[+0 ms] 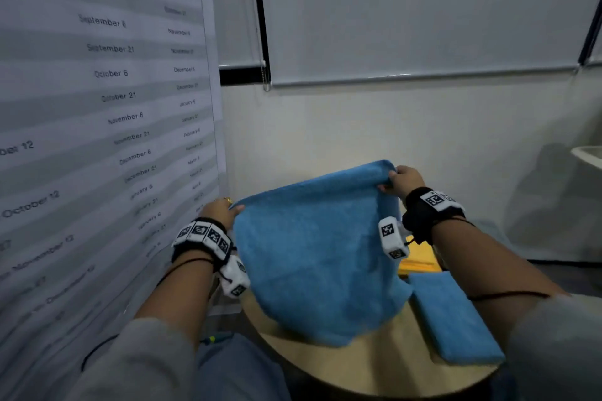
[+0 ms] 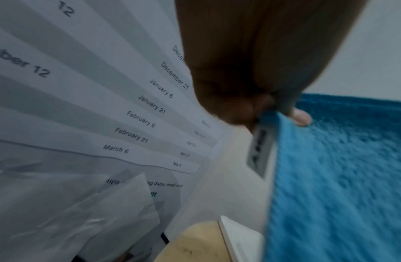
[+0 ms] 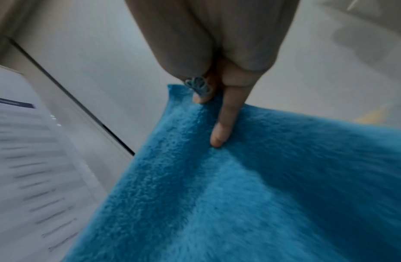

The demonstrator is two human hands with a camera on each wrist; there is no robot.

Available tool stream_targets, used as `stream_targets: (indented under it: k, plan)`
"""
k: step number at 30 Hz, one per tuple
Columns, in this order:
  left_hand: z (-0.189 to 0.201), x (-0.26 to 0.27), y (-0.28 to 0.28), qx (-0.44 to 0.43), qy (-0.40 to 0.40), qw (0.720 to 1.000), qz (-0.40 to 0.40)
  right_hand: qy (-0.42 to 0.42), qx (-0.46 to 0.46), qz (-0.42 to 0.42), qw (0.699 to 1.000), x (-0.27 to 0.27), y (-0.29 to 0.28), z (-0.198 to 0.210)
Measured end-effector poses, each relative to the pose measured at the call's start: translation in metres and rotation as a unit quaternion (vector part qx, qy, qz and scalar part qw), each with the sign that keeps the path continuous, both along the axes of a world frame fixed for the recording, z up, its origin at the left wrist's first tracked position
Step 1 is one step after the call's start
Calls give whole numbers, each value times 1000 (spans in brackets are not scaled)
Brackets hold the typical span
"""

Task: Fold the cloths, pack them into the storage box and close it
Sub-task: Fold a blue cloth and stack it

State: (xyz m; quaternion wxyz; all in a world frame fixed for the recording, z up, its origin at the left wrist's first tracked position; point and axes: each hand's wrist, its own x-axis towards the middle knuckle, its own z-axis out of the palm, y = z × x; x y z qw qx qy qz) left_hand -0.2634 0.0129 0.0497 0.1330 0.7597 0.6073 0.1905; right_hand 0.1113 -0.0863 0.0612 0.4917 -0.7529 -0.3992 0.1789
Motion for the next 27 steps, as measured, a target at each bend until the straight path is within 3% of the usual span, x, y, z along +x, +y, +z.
stream_targets:
  k: [2,4,7,9,10,14,19,23,27]
  plan:
    - [21,10,21,38,-41,998,32,4,49,4,999,8,20,9]
    - [46,22,38,51,-200,978,34,43,118,1,992,13,30,26]
    - [79,36,51,66,-457,887,2,90,225,23,970,10,21,58]
    - [88,36,43,88,-530,843,-37,101,275,31,956,3,1,70]
    - [89,33,32,101,-532,839,-62,101,293,35,950,-5,-15,71]
    - [45,-4,-5,129,-383,908,-107,141,293,114,939,-31,-68,23]
    - [-55,-62,-37,61,-196,963,-174,114,133,160,972,-55,-115,-80]
    - [-118,-98,-45,-32,-75,979,-187,77,-48,195,977,-76,-151,-141]
    - [-130,-112,-46,-110,91,971,-194,9,-201,228,953,-92,-172,-167]
